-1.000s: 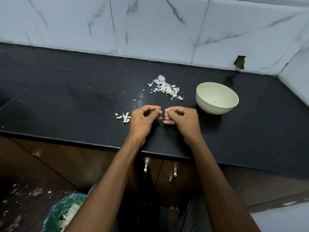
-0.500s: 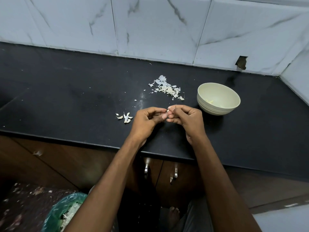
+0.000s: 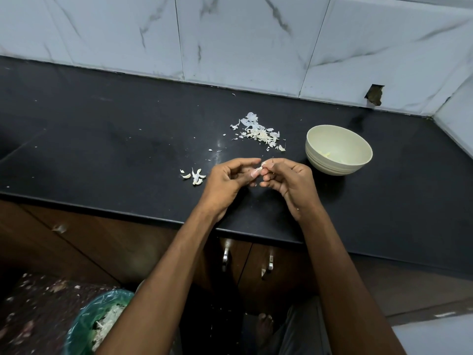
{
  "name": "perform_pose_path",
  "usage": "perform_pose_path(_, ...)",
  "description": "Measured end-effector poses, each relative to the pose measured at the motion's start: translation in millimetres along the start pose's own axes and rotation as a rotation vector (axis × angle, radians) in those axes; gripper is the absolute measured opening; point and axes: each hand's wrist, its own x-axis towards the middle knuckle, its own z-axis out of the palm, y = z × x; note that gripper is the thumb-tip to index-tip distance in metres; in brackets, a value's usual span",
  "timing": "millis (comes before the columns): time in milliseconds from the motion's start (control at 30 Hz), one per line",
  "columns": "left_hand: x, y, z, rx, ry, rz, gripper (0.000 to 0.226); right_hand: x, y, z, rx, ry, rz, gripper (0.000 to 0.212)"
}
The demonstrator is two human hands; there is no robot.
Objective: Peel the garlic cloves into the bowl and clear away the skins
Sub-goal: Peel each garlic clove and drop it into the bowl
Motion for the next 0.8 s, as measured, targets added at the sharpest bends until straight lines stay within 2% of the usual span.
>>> perform_pose_path(167,-2,0,1,0.029,0.021,0.016,0.015,0,1,-1,-0.013,-0.008,0.003,0.02)
perform_pose_path(300,-2,1,0,0.013,0.032,-0.009,0.013,1,2,-1,-0.034,0.008,-0.005,0.015)
perform_pose_path(567,-1,1,2,0.004,0.097,-0.054,0.014,6,10,2,-0.118,0.209,-0.089,0.015)
perform_pose_path(733,0,1,3,-0.044,0.159,-0.068,0.011,8,15,3,-0.164,0.222,-0.102,0.005)
perform_pose_path(800,0,2,2,-0.088,0.179,-0.068,0.014,9,17,2,-0.185,0.267,-0.118,0.009)
